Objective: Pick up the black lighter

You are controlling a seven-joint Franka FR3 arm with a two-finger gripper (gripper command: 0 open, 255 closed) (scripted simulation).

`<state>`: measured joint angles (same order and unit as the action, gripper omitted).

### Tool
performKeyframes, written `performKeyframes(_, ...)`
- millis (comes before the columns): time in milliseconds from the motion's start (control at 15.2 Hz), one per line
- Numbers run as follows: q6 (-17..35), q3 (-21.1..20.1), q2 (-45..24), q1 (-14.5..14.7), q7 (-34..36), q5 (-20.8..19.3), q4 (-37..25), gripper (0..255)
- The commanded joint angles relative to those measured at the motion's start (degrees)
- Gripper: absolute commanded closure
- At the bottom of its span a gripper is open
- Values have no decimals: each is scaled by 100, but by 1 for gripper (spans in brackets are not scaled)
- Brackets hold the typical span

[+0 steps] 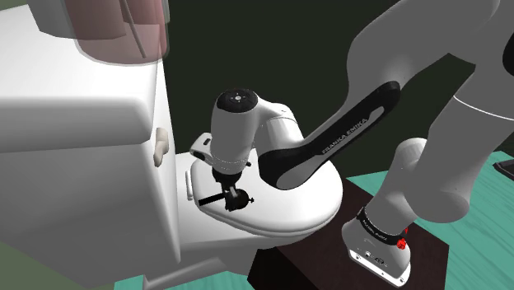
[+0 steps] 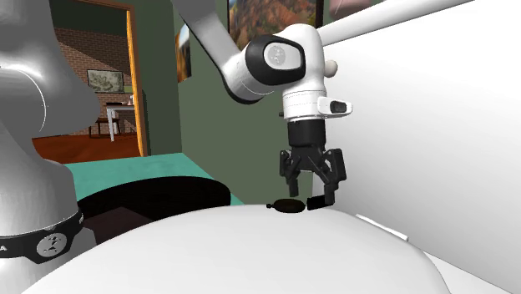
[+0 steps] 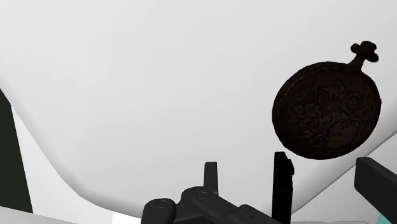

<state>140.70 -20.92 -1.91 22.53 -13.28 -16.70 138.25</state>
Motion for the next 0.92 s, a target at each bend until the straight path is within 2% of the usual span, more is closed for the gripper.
performKeyframes(0,58,6,-35,-3,32,-41,24,0)
performKeyframes(66,55,8,-39,-5,27,-41,17,255)
performKeyframes(660,58,6,-36,-3,32,-42,23,255)
performKeyframes(858,-152,-12,161,-1,-127,143,-23,255)
